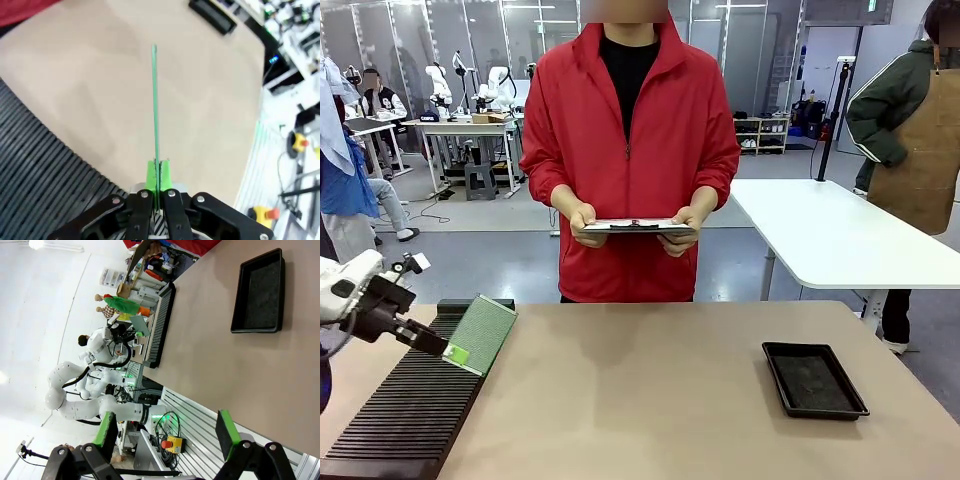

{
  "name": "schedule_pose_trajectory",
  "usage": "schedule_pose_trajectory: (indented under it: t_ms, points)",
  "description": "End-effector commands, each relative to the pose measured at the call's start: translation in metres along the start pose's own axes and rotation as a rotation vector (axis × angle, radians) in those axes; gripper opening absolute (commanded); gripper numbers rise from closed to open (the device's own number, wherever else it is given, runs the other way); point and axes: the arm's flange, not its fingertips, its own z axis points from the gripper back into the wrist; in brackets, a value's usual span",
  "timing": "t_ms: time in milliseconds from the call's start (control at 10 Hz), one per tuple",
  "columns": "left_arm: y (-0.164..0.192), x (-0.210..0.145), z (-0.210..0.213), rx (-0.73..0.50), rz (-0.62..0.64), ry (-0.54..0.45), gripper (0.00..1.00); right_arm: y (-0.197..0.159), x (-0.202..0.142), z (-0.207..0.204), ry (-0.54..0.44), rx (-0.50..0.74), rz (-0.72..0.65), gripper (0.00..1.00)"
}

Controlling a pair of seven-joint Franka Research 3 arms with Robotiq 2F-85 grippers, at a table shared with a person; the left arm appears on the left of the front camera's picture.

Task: Inspect the PCB.
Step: Pick up the Blank PCB and present it to the human.

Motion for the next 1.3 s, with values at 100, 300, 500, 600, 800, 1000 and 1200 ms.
schedule_pose_trajectory:
  t_ms: [100, 300, 500, 600, 800, 1000, 1200]
  points:
    - [0.000, 0.000, 0.000, 0.000, 0.000, 0.000, 0.00, 0.000, 0.001, 0.001, -0.010, 0.010, 0.016, 1.00]
    - [0.000, 0.000, 0.000, 0.000, 0.000, 0.000, 0.00, 0.000, 0.001, 0.001, -0.010, 0.010, 0.016, 1.00]
    - [0.000, 0.000, 0.000, 0.000, 0.000, 0.000, 0.00, 0.000, 0.001, 0.001, -0.010, 0.010, 0.016, 1.00]
    - [-0.002, 0.000, -0.002, 0.016, 0.022, -0.007, 0.03, 0.000, 0.001, 0.001, -0.010, 0.010, 0.016, 1.00]
    - [-0.003, 0.018, -0.035, -0.225, 0.168, -0.063, 0.03, 0.000, 0.001, 0.001, -0.010, 0.010, 0.016, 1.00]
    - [-0.013, 0.029, -0.075, -0.485, 0.295, -0.162, 0.03, 0.000, 0.001, 0.001, -0.010, 0.010, 0.016, 1.00]
    - [-0.033, 0.042, -0.106, -0.607, 0.377, -0.234, 0.03, 0.000, 0.001, 0.001, -0.010, 0.010, 0.016, 1.00]
